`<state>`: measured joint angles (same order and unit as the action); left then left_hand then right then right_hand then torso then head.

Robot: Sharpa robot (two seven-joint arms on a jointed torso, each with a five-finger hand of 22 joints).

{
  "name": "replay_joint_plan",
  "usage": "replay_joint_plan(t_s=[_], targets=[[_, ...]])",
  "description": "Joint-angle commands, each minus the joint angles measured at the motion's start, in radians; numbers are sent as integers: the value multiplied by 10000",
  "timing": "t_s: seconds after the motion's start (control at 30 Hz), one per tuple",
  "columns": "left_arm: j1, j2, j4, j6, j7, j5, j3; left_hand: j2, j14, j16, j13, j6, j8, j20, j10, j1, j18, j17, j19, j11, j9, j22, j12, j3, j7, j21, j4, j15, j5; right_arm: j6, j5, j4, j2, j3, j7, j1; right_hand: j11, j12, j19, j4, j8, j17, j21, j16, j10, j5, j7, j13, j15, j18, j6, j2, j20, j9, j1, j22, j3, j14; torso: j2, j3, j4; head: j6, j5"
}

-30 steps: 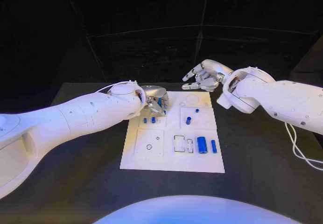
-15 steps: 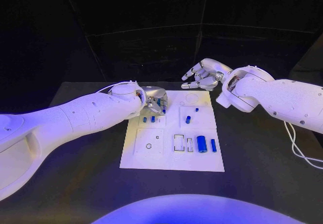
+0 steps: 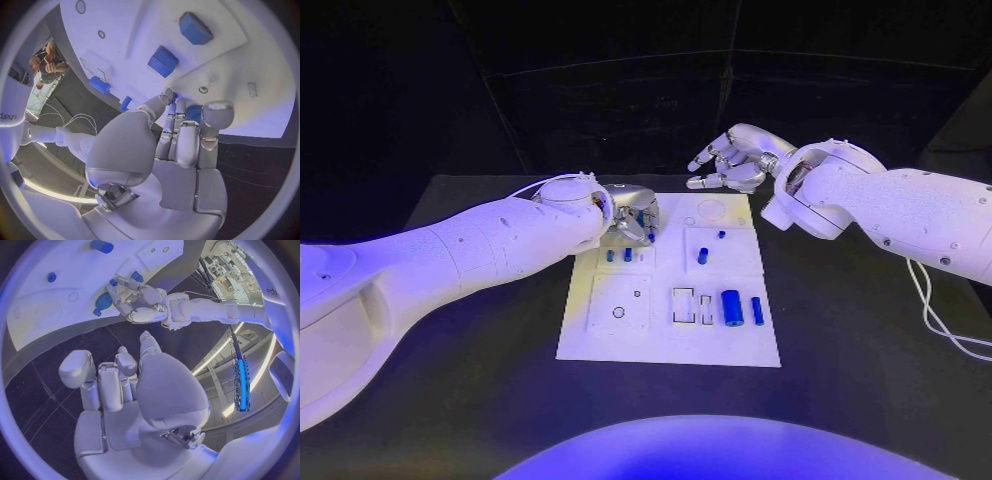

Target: Assemble the parts on the task board

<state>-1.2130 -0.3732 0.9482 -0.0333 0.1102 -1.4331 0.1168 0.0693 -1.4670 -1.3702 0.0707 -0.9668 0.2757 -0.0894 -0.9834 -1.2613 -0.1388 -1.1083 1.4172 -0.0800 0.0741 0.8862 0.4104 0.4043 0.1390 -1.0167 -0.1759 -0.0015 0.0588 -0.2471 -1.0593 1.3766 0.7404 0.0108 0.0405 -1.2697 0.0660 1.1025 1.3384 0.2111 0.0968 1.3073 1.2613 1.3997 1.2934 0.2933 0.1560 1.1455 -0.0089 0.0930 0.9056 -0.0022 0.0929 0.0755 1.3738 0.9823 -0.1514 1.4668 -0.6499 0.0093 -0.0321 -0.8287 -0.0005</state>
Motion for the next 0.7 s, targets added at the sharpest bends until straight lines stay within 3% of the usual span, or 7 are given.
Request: replay_joint_plan(t_s=[0.03,0.3,0.7], targets=[[47,15,-30,137,-19,-110,25,-137,-218,-5,-19,-126,-49,16,-132,-1,68,14,71,11,-17,47,-72,100,-1,-87,12,-84,-21,48,26,5,-14,-7,93,-21,19,-29,-83,-1,49,254,-38,-43,-62,51,19,7,-32,159,-23,93,-6,13,-17,-5,-52,494,1,0,3,-2,1],[64,32,-58,-149,90,-111,23,-488,-238,-63,-30,-537,-39,100,-640,-210,115,-13,155,136,9,344,-128,459,-76,-323,-89,-182,-88,55,26,2,-31,-7,101,-21,17,-22,-78,4,59,253,-37,-46,-59,56,15,11,-34,158,-12,123,-7,15,-3,0,-55,495,0,3,9,4,-14],[79,-40,13,-674,294,-102,19,-505,-240,-80,-39,-715,-65,138,-859,-197,158,10,209,167,12,556,-247,549,-93,-493,-155,-211,-95,60,26,9,-38,-7,103,-21,16,-20,-75,12,65,253,-36,-47,-57,61,14,12,-34,157,-4,145,-8,17,-2,4,-57,495,8,-6,-11,42,-45]])
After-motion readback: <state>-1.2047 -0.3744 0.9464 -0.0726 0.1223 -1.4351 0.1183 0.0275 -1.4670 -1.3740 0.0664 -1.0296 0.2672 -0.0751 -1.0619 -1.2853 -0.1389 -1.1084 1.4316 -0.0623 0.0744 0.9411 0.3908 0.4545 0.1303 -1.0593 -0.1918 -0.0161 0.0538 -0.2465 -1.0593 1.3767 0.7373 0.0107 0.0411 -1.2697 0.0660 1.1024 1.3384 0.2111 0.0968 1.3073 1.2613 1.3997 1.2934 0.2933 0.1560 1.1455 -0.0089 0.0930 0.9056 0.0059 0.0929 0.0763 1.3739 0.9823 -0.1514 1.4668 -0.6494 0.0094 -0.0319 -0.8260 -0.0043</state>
